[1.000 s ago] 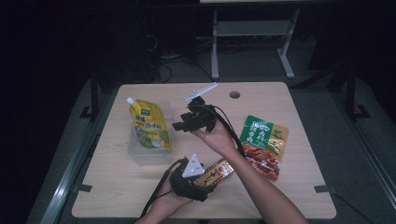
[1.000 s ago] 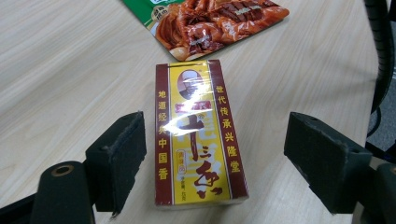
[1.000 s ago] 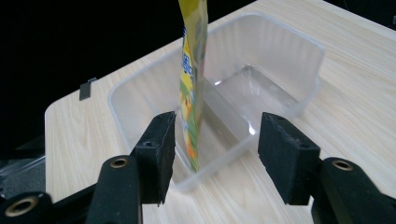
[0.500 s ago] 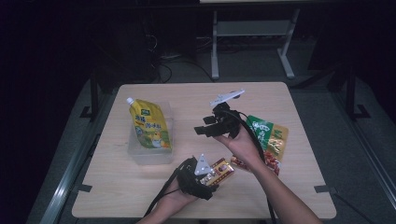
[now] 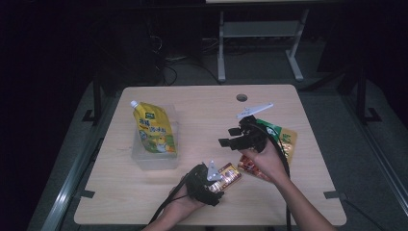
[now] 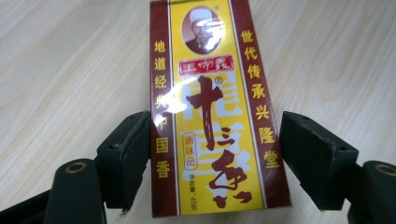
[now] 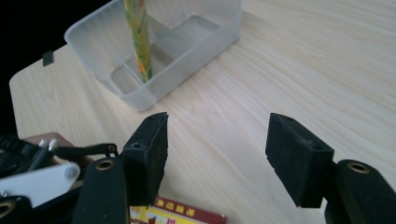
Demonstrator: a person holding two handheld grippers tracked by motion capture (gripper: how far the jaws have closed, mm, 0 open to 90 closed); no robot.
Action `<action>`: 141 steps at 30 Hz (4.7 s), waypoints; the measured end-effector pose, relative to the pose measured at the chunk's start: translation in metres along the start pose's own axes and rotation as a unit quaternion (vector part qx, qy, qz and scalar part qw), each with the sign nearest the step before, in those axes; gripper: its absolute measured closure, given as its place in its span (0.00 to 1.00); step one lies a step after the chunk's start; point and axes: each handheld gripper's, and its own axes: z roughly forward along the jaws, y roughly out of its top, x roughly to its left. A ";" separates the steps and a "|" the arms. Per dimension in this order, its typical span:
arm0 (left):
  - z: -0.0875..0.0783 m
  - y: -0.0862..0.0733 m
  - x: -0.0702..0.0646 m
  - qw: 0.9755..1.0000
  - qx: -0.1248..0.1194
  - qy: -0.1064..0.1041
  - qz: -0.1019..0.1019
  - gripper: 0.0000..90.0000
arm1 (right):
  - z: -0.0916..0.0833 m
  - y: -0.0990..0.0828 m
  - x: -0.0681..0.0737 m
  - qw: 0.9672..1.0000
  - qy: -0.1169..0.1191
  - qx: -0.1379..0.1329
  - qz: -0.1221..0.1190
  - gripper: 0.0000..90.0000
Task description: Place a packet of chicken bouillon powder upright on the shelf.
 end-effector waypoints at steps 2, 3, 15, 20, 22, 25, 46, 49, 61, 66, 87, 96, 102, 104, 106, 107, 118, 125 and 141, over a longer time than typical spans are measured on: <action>0.001 0.000 0.000 1.000 0.002 0.001 0.000 0.32 | -0.002 -0.006 -0.002 1.000 -0.003 0.001 0.007 0.42; 0.001 0.000 0.001 1.000 0.006 -0.002 -0.002 0.32 | -0.003 -0.008 -0.003 1.000 -0.004 0.003 0.014 0.42; 0.002 0.003 0.004 1.000 0.019 -0.013 0.002 0.35 | -0.008 -0.034 -0.008 0.999 -0.010 0.016 0.035 0.39; 0.000 -0.001 0.005 1.000 0.001 -0.002 -0.001 0.36 | -0.009 -0.040 -0.012 0.998 -0.017 0.018 0.051 0.36; -0.001 -0.001 0.006 1.000 -0.012 0.004 -0.008 0.36 | -0.007 -0.041 -0.014 0.998 -0.016 0.022 0.056 0.35; -0.007 0.001 0.010 1.000 -0.023 0.015 -0.008 0.36 | -0.004 -0.042 -0.016 0.998 -0.010 0.023 0.059 0.33; -0.033 0.024 0.026 0.994 -0.085 0.055 -0.035 0.36 | 0.011 -0.038 -0.036 0.989 0.058 0.031 0.135 0.32; -0.034 0.024 0.027 0.993 -0.091 0.058 -0.038 0.36 | 0.015 -0.039 -0.038 0.986 0.069 0.037 0.147 0.33; -0.036 0.025 0.030 0.991 -0.109 0.061 -0.053 0.36 | 0.027 -0.038 -0.040 0.974 0.138 0.040 0.177 0.44; -0.034 0.024 0.032 0.992 -0.103 0.054 -0.052 0.36 | 0.029 -0.037 -0.039 0.972 0.134 0.049 0.185 0.47; -0.028 0.013 0.035 0.993 -0.088 0.048 -0.056 0.32 | 0.019 -0.017 -0.022 0.981 0.143 0.035 0.129 0.74; -0.035 0.004 0.033 0.993 -0.093 0.041 -0.059 0.32 | 0.015 0.003 -0.005 0.992 0.101 0.051 0.062 0.75; -0.040 0.001 0.029 0.993 -0.095 0.034 -0.054 0.32 | 0.011 0.012 -0.004 0.994 0.087 0.048 0.041 0.75; -0.042 -0.002 0.026 0.994 -0.096 0.033 -0.048 0.32 | 0.009 0.018 -0.005 0.995 0.089 0.044 0.029 0.75; -0.043 -0.003 0.023 0.994 -0.095 0.029 -0.046 0.32 | 0.007 0.023 -0.003 0.995 0.087 0.041 0.016 0.75; -0.043 -0.003 0.023 0.994 -0.095 0.029 -0.046 0.32 | 0.007 0.026 -0.002 0.995 0.086 0.042 0.009 0.75; -0.042 -0.009 0.007 0.995 -0.099 0.006 -0.030 0.31 | 0.013 0.049 0.012 0.993 0.094 0.034 -0.059 0.75; -0.039 -0.011 0.004 0.994 -0.102 -0.007 -0.030 0.31 | 0.020 0.058 0.024 0.990 0.104 0.030 -0.092 0.75; -0.036 -0.013 0.000 0.995 -0.097 -0.016 -0.015 0.30 | 0.038 0.078 0.045 0.977 0.136 0.013 -0.163 0.75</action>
